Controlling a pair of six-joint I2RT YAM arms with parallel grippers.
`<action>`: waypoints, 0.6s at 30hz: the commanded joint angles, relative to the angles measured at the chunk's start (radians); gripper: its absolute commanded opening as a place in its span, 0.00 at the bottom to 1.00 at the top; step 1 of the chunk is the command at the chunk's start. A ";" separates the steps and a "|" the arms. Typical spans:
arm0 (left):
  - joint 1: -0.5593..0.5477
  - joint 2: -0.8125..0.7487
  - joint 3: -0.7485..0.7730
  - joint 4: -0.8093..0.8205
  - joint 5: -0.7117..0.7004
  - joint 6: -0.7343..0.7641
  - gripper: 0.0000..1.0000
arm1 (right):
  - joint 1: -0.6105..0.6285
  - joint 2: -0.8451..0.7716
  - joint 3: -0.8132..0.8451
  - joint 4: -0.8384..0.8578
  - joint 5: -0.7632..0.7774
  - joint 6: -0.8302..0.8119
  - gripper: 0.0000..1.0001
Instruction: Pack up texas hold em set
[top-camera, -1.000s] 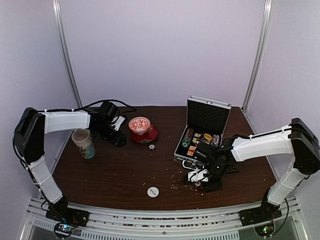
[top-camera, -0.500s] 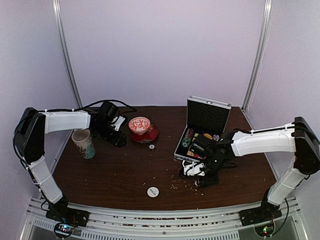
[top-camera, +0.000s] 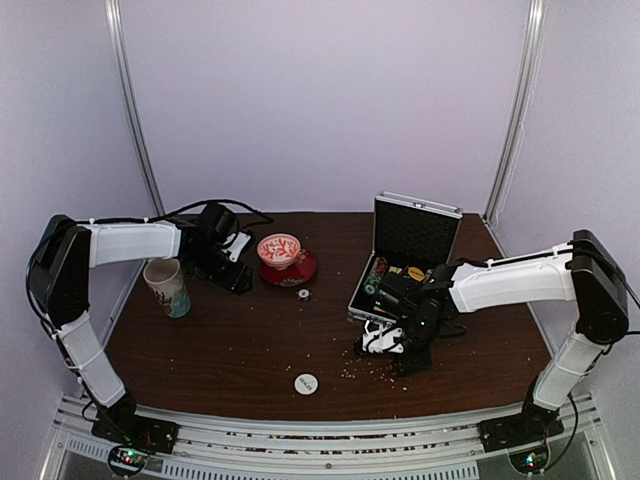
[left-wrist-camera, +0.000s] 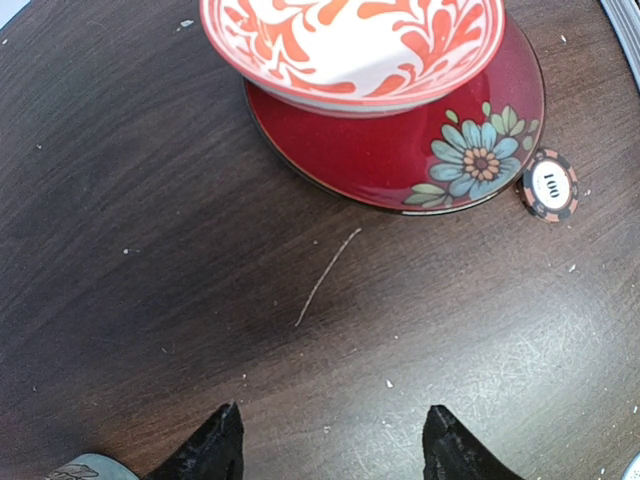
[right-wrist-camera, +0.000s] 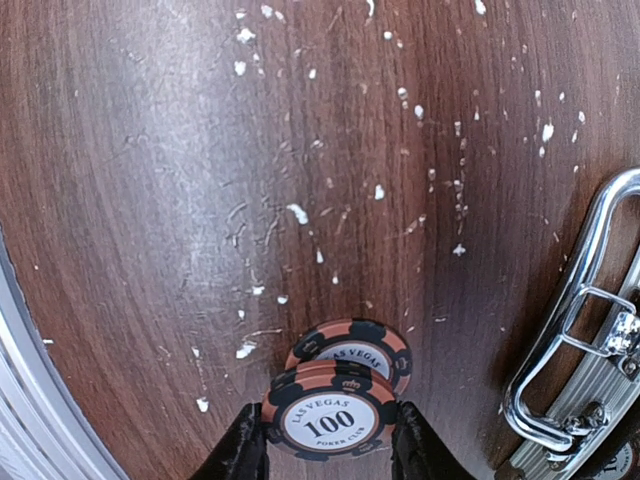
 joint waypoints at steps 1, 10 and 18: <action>0.010 0.004 -0.001 0.017 0.008 0.014 0.62 | 0.004 0.021 0.026 0.006 0.003 0.011 0.36; 0.010 0.009 0.000 0.017 0.009 0.014 0.62 | 0.003 0.033 0.026 0.016 0.001 0.015 0.38; 0.010 0.011 0.001 0.017 0.013 0.014 0.62 | 0.003 0.045 0.034 0.020 0.007 0.019 0.38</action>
